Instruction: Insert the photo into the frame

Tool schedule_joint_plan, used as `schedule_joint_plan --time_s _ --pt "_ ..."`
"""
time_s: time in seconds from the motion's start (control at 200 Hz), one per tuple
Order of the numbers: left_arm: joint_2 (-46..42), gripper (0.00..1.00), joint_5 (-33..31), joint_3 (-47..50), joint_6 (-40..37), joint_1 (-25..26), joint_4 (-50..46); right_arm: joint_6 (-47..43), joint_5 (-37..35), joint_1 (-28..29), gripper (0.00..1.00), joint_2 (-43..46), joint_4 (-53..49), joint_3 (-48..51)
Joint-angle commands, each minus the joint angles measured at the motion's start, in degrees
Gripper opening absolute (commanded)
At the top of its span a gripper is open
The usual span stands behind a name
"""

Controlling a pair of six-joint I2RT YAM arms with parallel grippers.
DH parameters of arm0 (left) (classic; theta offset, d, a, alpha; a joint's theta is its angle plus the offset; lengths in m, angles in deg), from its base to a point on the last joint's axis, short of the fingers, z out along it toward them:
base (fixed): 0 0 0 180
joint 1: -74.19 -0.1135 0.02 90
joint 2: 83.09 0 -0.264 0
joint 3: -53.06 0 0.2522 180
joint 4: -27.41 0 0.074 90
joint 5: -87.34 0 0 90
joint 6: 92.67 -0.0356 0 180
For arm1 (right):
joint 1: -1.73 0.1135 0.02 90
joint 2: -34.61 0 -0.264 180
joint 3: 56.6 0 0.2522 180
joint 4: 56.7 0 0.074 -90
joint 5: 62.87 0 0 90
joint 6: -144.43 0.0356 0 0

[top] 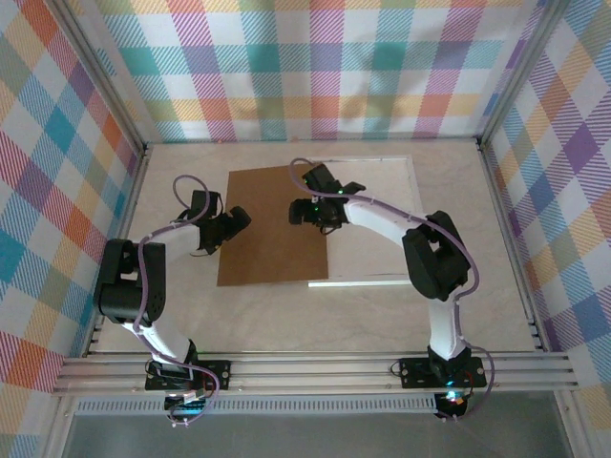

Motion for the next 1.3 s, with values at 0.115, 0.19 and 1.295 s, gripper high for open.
schedule_joint_plan --time_s 0.115,0.19,1.295 --pt "-2.16 1.00 3.68 -1.33 -2.42 1.50 -9.32 -1.92 1.63 -3.82 0.88 0.99 3.57 1.64" --pt "-2.45 1.00 3.12 -1.34 -2.97 1.52 -9.86 -2.38 2.51 -5.31 0.87 0.62 4.46 2.31" --pt "2.47 0.76 3.12 -2.02 -4.99 1.44 -12.50 5.61 42.12 -10.19 0.66 0.98 33.63 14.67"
